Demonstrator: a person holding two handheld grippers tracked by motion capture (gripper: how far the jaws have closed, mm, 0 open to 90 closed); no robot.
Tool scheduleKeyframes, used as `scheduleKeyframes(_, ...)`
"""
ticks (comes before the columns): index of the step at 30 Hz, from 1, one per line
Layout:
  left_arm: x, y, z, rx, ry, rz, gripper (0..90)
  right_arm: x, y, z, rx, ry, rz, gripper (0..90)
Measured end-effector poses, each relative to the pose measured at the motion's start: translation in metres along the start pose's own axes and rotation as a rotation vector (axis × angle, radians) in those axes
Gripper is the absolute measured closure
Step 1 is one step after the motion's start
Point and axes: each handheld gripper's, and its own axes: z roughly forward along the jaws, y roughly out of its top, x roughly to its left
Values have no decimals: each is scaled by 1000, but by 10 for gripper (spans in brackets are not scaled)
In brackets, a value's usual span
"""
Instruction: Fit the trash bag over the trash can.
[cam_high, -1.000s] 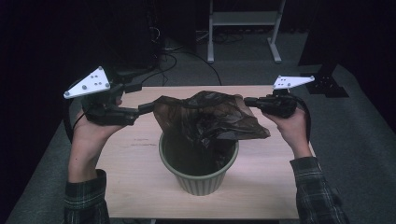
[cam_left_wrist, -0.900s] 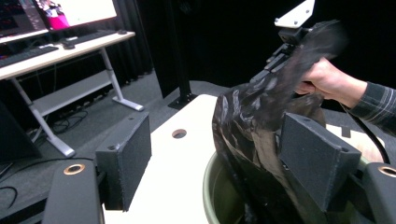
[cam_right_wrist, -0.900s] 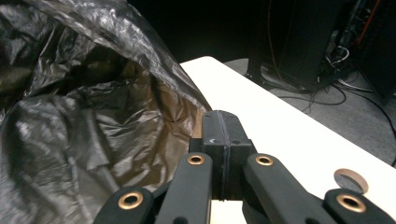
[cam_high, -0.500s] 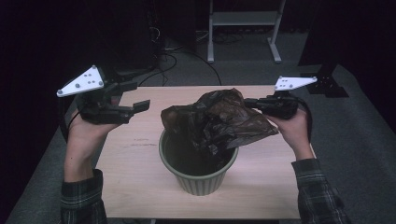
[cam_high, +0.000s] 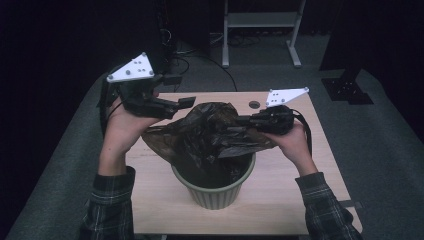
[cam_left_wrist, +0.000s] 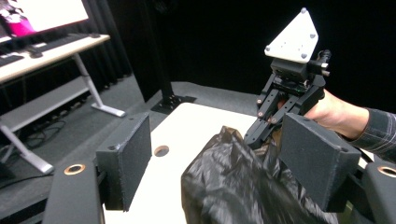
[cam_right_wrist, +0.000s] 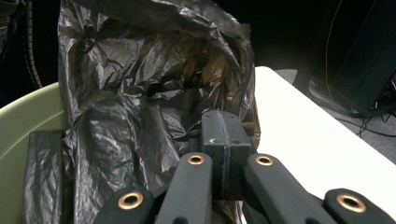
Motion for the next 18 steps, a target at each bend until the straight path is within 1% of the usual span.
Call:
scheduleKeyframes(2,-1,-1,9,10,-13,-6,248,2,1,2,1,8,-5,900)
scheduleKeyframes(5,-3,-5,23,44,-32,-6,251,4,1,2,0,14,-7,900)
scheduleKeyframes(11,-4,-16,45,96,-33,-12,253,4,2,-1,-9,14,-13,900)
scheduleKeyframes(15,-5,-25,56,113,-38,-17,253,4,2,-3,-16,19,-10,900)
scheduleKeyframes(18,-7,-29,65,146,-36,3,253,4,2,-3,-19,16,-10,900)
